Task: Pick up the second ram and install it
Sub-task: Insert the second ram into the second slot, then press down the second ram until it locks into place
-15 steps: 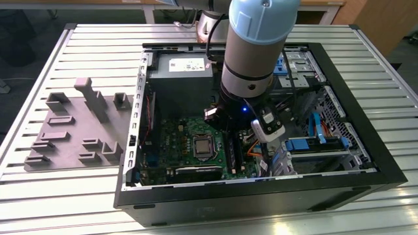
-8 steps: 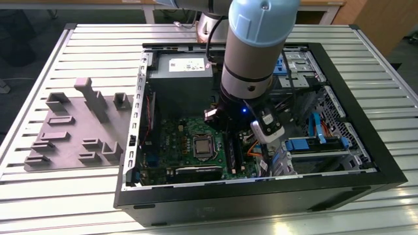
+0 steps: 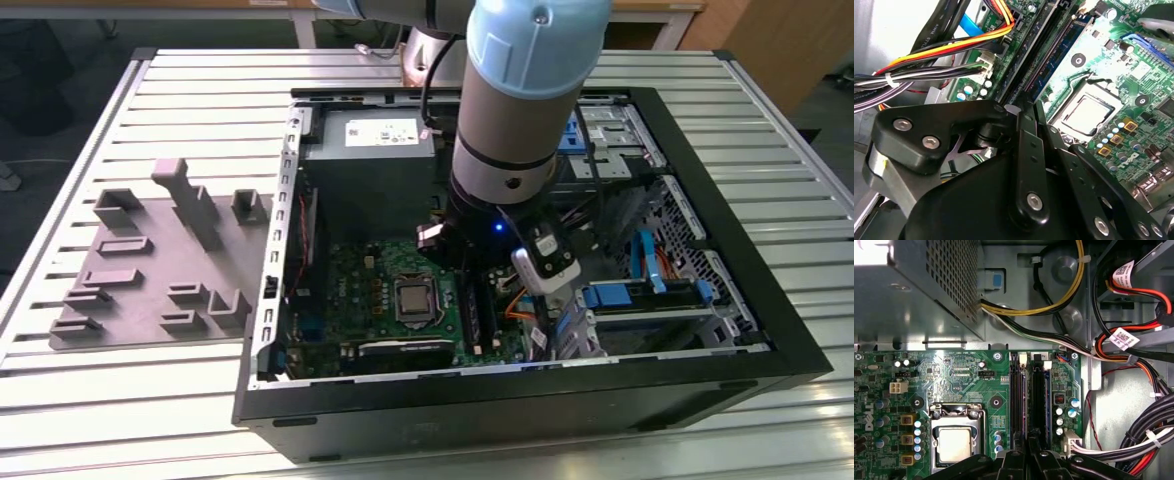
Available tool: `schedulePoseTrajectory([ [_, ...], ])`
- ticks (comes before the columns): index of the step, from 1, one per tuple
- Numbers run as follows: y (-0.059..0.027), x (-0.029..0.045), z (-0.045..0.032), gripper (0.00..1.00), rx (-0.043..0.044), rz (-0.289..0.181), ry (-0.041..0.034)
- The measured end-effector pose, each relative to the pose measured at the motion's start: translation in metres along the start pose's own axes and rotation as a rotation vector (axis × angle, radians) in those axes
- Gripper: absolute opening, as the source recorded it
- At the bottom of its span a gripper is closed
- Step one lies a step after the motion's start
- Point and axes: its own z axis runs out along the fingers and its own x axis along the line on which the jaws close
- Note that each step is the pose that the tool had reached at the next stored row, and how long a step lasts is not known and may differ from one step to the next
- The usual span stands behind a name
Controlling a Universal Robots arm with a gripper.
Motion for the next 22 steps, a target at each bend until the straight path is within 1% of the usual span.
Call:
schedulePoseTrajectory([
  [6,-0.0004,0.0000,0.0002,0.14,-0.0003,0.000,-0.0001],
  [13,-0.0033,0.0001,0.0000,0.14,0.0000,0.000,0.0000],
  [19,-0.0036,0.0003,0.0005,0.14,0.0001,-0.004,0.0002],
  [22,-0.0035,0.0003,0.0008,0.14,-0.0022,-0.008,0.0003],
])
